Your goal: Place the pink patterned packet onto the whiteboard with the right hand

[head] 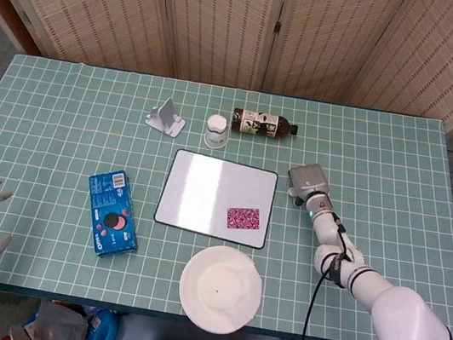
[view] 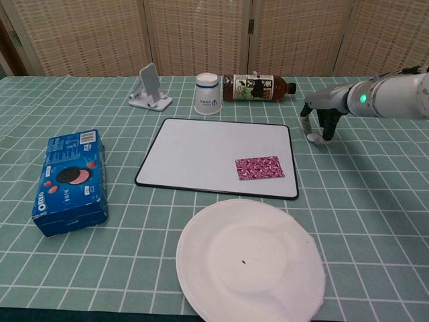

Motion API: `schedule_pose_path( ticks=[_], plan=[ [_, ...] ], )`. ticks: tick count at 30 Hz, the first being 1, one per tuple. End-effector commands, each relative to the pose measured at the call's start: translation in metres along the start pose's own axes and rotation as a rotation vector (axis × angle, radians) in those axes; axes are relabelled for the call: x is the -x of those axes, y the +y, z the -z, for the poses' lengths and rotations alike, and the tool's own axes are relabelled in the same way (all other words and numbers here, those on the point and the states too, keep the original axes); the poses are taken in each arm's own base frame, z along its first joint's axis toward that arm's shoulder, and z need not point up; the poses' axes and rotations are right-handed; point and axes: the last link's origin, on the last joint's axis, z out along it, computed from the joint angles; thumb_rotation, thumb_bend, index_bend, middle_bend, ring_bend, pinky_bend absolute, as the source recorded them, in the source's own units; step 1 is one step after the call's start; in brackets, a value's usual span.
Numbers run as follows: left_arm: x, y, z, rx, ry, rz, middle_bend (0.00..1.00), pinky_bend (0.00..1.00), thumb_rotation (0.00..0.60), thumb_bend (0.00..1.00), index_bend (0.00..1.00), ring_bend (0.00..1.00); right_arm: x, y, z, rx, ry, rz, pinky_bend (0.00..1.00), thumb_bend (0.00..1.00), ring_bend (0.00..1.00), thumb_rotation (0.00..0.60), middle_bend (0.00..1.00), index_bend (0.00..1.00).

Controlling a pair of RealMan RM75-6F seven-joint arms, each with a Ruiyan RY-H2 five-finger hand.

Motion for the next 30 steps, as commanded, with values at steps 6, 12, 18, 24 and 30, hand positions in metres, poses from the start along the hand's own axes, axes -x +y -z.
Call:
schedule_pose_path(
  ticks=[6,12,18,24,30],
  plan=[
    [0.001,-0.001,0.000,-0.003,-0.002,0.002,0.07,0.00,0.600,0.29,0.16,0.04,0.002,-0.004,-0.001,-0.006,0.000,0.012,0.99,0.31,1.00,0.600,0.95,0.44],
    [0.001,-0.002,0.000,-0.004,-0.003,0.003,0.07,0.00,0.600,0.29,0.16,0.04,0.001,-0.005,0.000,-0.006,0.010,0.015,1.00,0.31,1.00,0.600,0.95,0.47],
    [0.002,-0.002,0.000,-0.003,-0.004,0.004,0.07,0.00,0.600,0.29,0.16,0.04,-0.001,-0.003,0.002,-0.007,0.017,0.014,1.00,0.31,1.00,0.600,0.95,0.48],
    [0.001,-0.002,0.000,0.000,-0.002,0.004,0.07,0.00,0.600,0.29,0.16,0.04,-0.019,-0.004,0.011,-0.039,0.065,-0.019,1.00,0.32,1.00,0.600,0.95,0.48],
    [0.000,-0.001,0.000,0.003,0.003,0.007,0.07,0.00,0.600,0.29,0.16,0.04,-0.042,-0.025,0.031,-0.142,0.121,-0.045,1.00,0.32,1.00,0.600,0.95,0.48]
  ],
)
